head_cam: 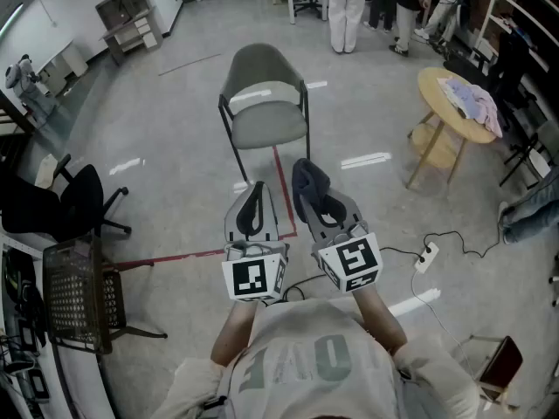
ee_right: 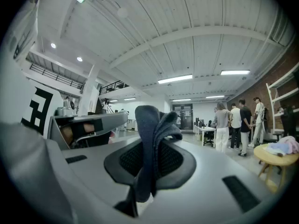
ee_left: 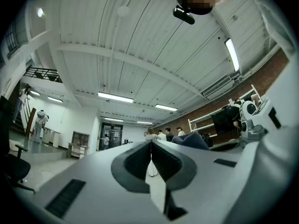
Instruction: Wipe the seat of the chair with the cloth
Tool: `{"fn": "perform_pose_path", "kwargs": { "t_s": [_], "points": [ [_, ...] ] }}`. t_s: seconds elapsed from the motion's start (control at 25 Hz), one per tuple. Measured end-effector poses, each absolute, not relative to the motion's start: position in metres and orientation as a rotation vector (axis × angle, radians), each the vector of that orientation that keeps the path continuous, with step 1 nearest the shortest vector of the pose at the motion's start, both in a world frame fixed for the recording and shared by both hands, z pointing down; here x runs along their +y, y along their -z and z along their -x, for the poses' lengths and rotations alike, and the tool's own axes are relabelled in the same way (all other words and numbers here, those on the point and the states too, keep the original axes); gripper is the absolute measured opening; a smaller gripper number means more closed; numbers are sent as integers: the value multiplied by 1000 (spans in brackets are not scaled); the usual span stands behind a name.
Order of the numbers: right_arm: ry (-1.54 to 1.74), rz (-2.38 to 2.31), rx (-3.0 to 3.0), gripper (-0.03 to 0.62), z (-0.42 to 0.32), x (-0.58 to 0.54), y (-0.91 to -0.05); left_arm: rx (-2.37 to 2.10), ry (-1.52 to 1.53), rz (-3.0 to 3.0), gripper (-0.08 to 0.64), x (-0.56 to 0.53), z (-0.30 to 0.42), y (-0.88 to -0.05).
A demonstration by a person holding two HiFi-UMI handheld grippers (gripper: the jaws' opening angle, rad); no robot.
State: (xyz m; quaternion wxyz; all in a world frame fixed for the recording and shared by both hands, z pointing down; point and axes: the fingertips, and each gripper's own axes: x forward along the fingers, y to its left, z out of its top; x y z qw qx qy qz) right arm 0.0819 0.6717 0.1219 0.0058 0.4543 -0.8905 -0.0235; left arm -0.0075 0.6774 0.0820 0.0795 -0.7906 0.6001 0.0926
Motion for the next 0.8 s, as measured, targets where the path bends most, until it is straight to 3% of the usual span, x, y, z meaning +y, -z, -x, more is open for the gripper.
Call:
{"fn": "perform_pose_path", "kwargs": {
  "t_s": [0.8],
  "points": [
    [-68, -1410, -2833, 57, -109, 651, -138, 1872, -186, 2310, 15, 667, 13, -93]
  ]
}}
